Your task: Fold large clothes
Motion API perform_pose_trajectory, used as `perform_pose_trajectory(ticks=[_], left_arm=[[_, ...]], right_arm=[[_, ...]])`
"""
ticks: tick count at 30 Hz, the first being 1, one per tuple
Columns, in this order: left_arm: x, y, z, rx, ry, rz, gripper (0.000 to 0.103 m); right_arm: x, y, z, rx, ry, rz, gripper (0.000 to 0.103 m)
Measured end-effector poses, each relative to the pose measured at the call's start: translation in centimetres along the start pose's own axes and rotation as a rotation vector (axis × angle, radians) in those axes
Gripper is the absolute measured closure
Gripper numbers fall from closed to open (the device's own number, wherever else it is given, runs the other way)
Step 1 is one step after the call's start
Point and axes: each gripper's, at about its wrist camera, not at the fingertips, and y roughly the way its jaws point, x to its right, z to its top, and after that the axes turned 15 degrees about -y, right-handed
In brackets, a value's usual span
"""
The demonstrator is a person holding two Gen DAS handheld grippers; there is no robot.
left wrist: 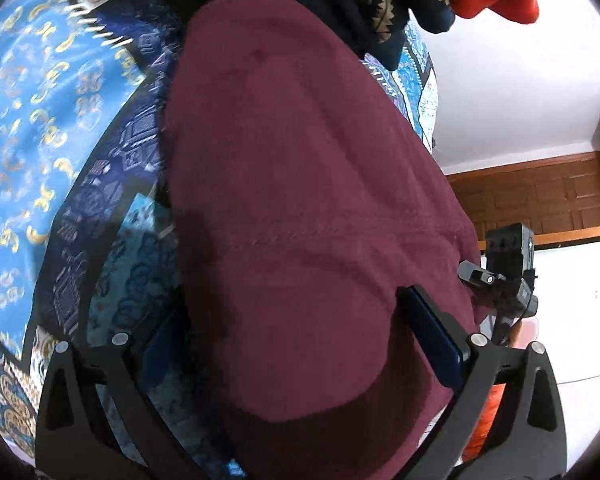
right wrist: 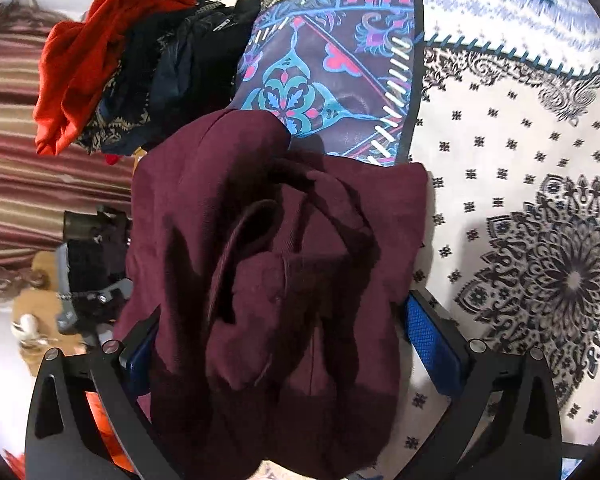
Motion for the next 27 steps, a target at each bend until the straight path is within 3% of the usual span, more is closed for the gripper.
perform_pose_trajectory(ticks=[4, 6, 9, 11, 13, 17, 21, 27], left_arm=[[-0.1, 0.3, 0.1, -0.014, -0.005, -0.029, 0.001], [-0.6, -0.1, 0.0, -0.01, -0.001, -0.043, 0.008], [-1.4, -0.7, -0.2, -0.016, 0.012, -0.068, 0.02], [-2.0, -1.3, -0.4, -0.026, -0.002, -0.096, 0.025], [-1.9, -1.8, -0.7, -0.022, 0.008, -0.095, 0.029], [-0.4, -3.8, -2.4, 0.012, 0.111, -0.048, 0.039], [1.2, -6.1, -3.9, 0.033, 0.157, -0.039, 0.049], [3.7, -10.5, -5.7, 0.072, 0.243, -0.058, 0.051]], right_arm=[[-0.3, 0.0, 0.3, -0.014, 0.013, -0.005, 0.0], [-0.7, -0.2, 0.3, -0.006, 0.017, -0.004, 0.0], [-1.0, -0.6, -0.4, 0.013, 0.042, 0.007, 0.015], [-1.3, -1.0, -0.8, 0.031, 0.059, 0.02, 0.034], [-2.0, -1.5, -1.4, 0.048, 0.069, 0.025, 0.045], [-4.2, -2.2, -2.9, 0.069, 0.054, -0.012, 0.057], [-6.5, -3.2, -4.4, 0.113, 0.037, -0.044, 0.063], [-10.4, -6.5, -6.1, 0.21, -0.03, -0.068, 0.065]])
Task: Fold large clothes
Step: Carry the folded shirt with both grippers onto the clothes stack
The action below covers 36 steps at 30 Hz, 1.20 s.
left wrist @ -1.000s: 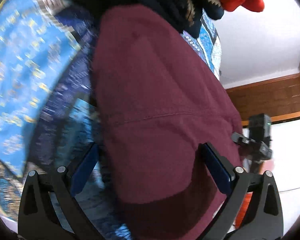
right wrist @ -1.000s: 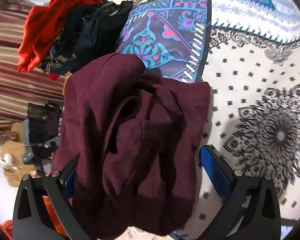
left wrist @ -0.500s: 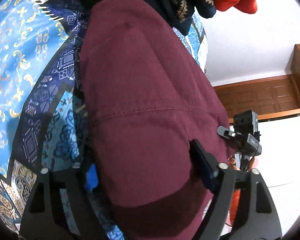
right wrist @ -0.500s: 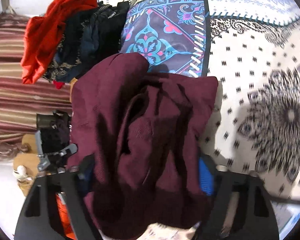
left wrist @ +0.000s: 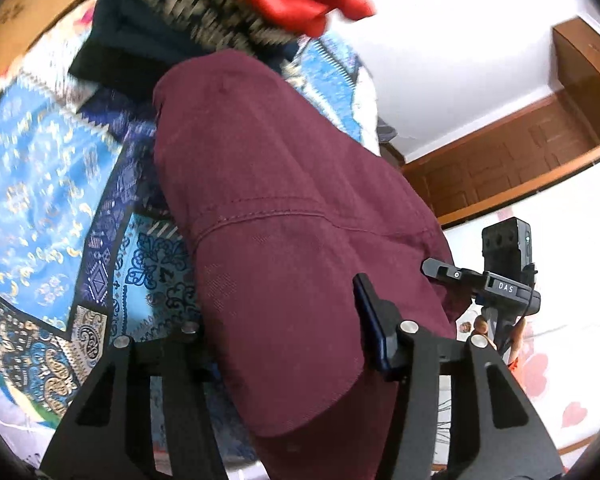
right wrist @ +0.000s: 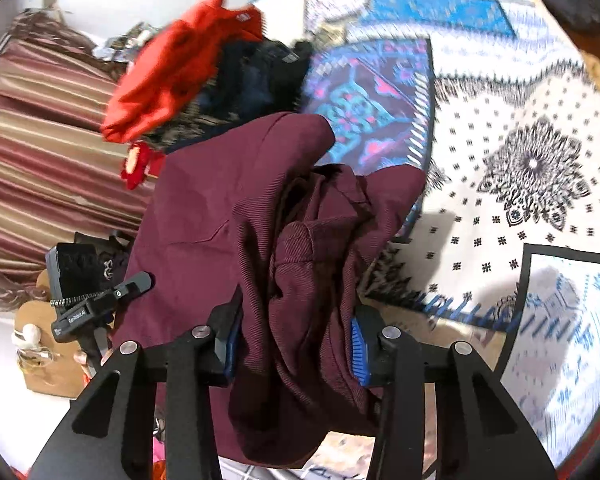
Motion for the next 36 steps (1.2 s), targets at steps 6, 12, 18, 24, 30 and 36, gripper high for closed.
perform_pose_trajectory(ticks=[6, 12, 18, 24, 30, 36], left_arm=[[4.3, -6.0, -0.8, 0.103, 0.127, -0.038, 0.051], [10.1, -11.2, 1.3, 0.248, 0.256, -0.08, 0.051], [14.1, -15.7, 6.3, 0.362, 0.361, -0.093, 0.051], [15.1, -17.7, 13.9, 0.433, 0.396, -0.089, 0.051], [13.8, -15.9, 23.3, 0.411, 0.402, -0.061, 0.051], [8.7, -9.6, 31.1, 0.358, 0.279, 0.125, 0.051]], right_arm=[[-4.6, -4.4, 1.6, 0.118, -0.107, -0.002, 0.065], [-8.7, -7.1, 5.3, 0.248, -0.213, 0.008, 0.065], [-11.6, -7.5, 11.4, 0.339, -0.267, 0.022, 0.065], [-12.5, -5.4, 18.3, 0.39, -0.275, 0.049, 0.065], [-10.3, -0.5, 23.9, 0.391, -0.224, 0.078, 0.065], [-6.5, 6.9, 26.4, 0.298, -0.119, 0.053, 0.065]])
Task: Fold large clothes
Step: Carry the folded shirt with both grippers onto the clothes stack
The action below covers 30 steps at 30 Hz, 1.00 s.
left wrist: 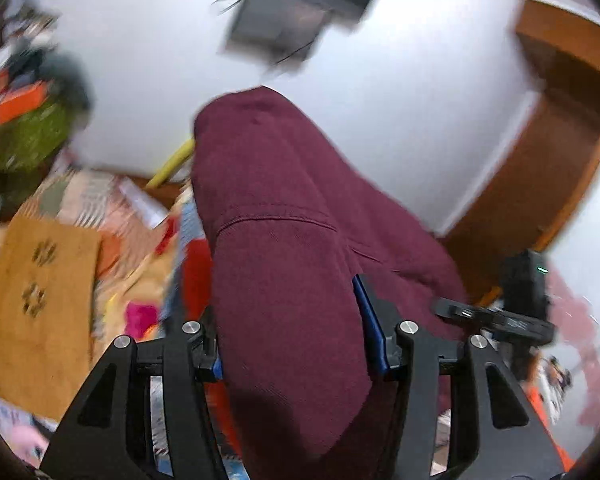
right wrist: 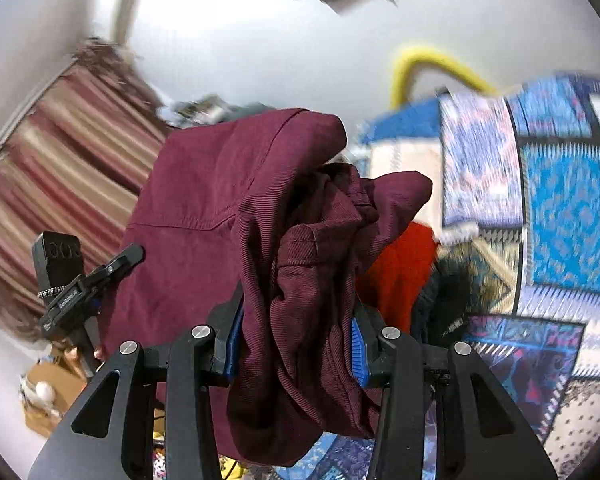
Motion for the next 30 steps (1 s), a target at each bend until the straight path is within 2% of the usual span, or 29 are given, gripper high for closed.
perform_pose_trajectory(ticks=[2, 5, 9, 12, 14, 17, 23, 30], left_arm=[[-3.0, 4.3, -0.3, -0.065, -0.062, 0.097, 0.048], [-5.3, 6.9, -1.0, -0.08, -0.101, 0.137, 0.044], [-5.2, 6.5, -1.3, -0.069, -0.073, 0.119, 0.041], [-3.9, 5.2, -1.5, -0.067, -0.042, 0.169, 0.039], [-3.1, 3.8, -1.9, -0.05, -0.018, 0.206, 0.039], [-1.9, 2.0, -2.0, -0.017, 0.01, 0.233, 0.039], [2.5, -4.4, -3.8, 0.073, 0.075, 0.229, 0.039], [9.6, -15.2, -8.9, 0.299, 0.204, 0.157, 0.039]], right_arm=[[2.1, 2.8, -0.8, -0.056, 0.043, -0.042, 0.064], [4.0, 4.5, -1.9, -0.071, 0.071, -0.044, 0.06], [3.9, 3.2, -2.1, -0.062, 0.067, -0.057, 0.049], [2.5, 1.5, -1.8, -0.087, 0.022, -0.13, 0.049], [1.2, 0.3, -2.0, -0.089, -0.031, -0.187, 0.048], [0.0, -1.9, -2.0, -0.05, -0.064, -0.22, 0.048], [-6.6, -7.4, -1.8, 0.049, -0.255, -0.315, 0.048], [-16.2, -15.3, -4.5, 0.267, -0.45, -0.323, 0.047]])
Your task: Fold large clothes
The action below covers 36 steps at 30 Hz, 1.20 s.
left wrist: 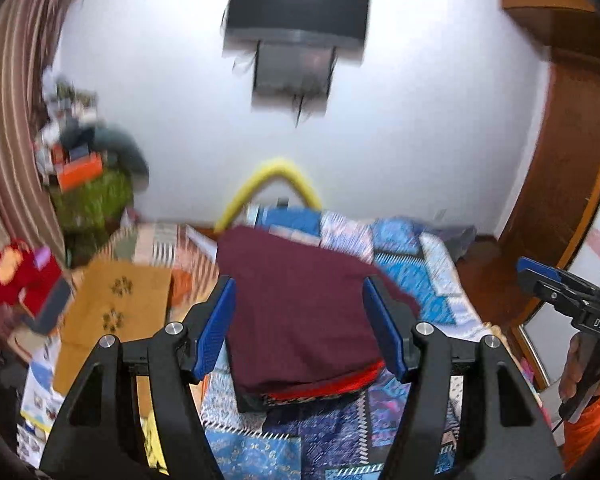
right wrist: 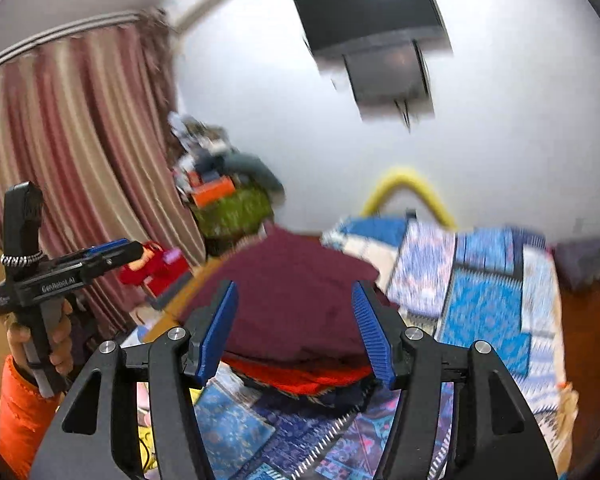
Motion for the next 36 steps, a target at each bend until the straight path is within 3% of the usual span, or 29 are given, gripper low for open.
perform_pose_trajectory(ticks=[4, 8, 14, 16, 19, 20, 22, 25, 36], left_arm=[[3.4, -7.4, -2.2, 0.16, 0.067, -0.036, 0.039], [5.9, -13.5, -5.9, 0.336, 0.12, -0.025, 0.039], [7.1, -18.6, -11.5, 0.483, 0.13, -0.019, 0.039], [7.1, -19.1, -13.0, 0.5, 0.126, -0.017, 0.035], [6.7, -19.5, -14.7, 0.485, 0.086, -0.048, 0.026], [6.5, -19.1, -15.0, 0.475, 0.076, -0.051, 0.02], [6.2, -18.8, -15.8, 0.476, 0.062, -0.027, 0.012], [5.6, -18.4, -16.6, 0.464, 0.032, -0.006, 0.004], [5.6, -18.6, -18.1, 0.451, 0.021, 0.026, 0.001]], right_arm=[[-3.2, -4.9, 0.5, 0.128, -0.053, -0.02, 0.046], [-6.3, -9.0, -0.2, 0.25, -0.101, -0.051, 0.044], [-9.9, -12.3, -2.4, 0.345, -0.163, -0.117, 0.044], [-10.3, -12.2, -3.3, 0.355, -0.17, -0.134, 0.04], [-10.9, -12.0, -4.8, 0.366, -0.162, -0.173, 0.02], [-10.9, -12.1, -5.3, 0.37, -0.153, -0.194, 0.017], [-10.9, -12.2, -5.9, 0.364, -0.134, -0.223, 0.015], [-10.6, -12.3, -6.3, 0.333, -0.107, -0.238, 0.0], [-10.5, -12.3, -6.9, 0.283, -0.091, -0.271, 0.0]])
